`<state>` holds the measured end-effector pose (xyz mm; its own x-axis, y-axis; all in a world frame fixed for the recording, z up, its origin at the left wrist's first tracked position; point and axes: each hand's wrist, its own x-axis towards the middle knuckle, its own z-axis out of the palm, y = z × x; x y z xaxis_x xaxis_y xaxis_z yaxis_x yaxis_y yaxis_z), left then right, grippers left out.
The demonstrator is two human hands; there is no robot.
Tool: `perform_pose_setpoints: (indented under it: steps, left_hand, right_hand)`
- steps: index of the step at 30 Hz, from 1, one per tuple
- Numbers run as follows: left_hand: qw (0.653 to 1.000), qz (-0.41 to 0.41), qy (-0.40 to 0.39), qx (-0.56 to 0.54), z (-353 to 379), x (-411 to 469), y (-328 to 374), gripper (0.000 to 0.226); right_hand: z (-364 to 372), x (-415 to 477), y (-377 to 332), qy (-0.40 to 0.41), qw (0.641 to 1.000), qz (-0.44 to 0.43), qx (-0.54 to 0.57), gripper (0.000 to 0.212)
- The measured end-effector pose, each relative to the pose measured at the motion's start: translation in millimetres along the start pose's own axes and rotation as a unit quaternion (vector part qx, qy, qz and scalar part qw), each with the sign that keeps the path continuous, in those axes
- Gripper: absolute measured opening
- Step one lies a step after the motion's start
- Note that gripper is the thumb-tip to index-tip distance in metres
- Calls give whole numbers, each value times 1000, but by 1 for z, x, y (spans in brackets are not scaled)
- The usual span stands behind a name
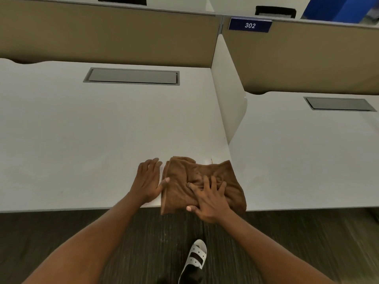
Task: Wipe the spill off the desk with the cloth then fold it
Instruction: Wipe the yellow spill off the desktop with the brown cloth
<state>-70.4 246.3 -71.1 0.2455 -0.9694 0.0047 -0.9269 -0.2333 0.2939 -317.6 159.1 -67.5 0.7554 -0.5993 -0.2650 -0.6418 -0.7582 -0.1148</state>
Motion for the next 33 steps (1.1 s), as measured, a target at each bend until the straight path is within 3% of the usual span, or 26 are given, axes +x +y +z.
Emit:
perform_pose_setpoints:
  steps: [15, 18, 23, 33]
  left_hand:
    - [988, -7, 65, -137, 2, 3, -10, 80]
    - [989, -55, 64, -123, 7, 3, -11, 79]
    - [970, -227, 73, -41, 12, 17, -13, 80]
    - [971, -233, 59, 11, 14, 20, -14, 73]
  right_hand:
    - [-11, 79, -31, 59, 998, -1, 7, 71]
    - [-15, 98, -22, 69, 998, 4, 6, 70]
    - [-21, 125, -6, 84, 996, 12, 1, 68]
    - [-38, 168, 32, 92, 995, 26, 12, 67]
